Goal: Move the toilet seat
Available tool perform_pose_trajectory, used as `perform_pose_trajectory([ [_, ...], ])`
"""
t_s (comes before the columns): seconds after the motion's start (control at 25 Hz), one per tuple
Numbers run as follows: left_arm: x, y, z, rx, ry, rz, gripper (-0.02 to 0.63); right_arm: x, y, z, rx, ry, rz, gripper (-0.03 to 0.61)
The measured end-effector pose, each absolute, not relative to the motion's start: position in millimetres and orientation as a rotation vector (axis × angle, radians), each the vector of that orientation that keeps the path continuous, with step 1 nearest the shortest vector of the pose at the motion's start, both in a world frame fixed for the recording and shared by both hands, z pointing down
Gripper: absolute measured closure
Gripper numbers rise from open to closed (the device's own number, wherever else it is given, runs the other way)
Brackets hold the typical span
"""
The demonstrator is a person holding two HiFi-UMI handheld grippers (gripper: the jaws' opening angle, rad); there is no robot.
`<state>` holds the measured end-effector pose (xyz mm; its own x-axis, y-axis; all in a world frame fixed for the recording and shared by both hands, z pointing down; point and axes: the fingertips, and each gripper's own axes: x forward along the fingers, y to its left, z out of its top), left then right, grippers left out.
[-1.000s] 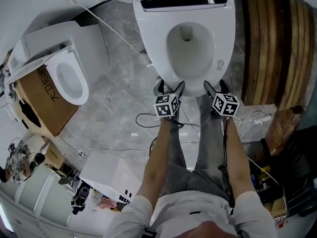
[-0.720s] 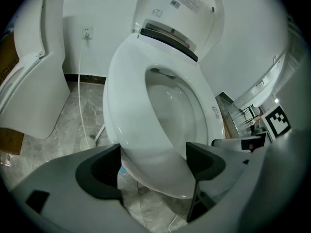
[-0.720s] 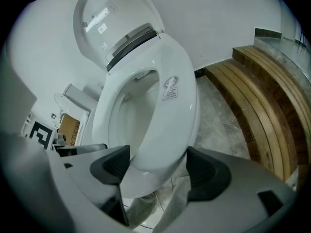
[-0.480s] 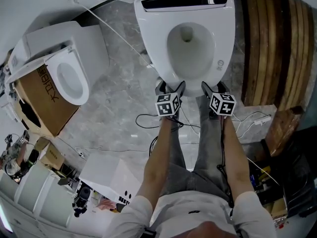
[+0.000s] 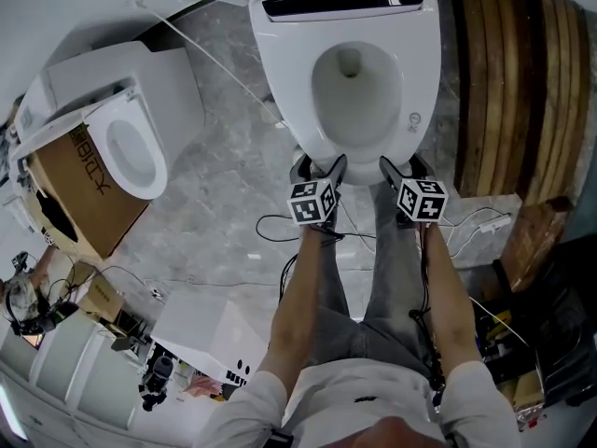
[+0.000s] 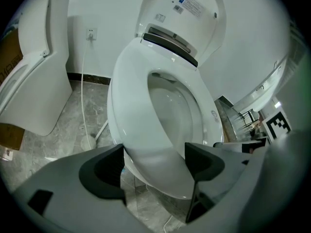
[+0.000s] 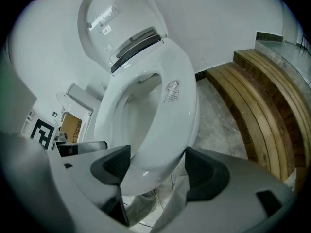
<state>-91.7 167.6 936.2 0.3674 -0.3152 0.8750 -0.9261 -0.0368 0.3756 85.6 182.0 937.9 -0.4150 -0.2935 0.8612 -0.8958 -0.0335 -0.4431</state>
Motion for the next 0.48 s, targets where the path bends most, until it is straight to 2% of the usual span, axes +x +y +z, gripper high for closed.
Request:
perform_pose_trajectory([
  [0.48, -92, 169, 912, 1.578, -1.130, 0.694, 0.215, 86, 185, 913, 1.225, -1.728, 1.494, 0.213],
])
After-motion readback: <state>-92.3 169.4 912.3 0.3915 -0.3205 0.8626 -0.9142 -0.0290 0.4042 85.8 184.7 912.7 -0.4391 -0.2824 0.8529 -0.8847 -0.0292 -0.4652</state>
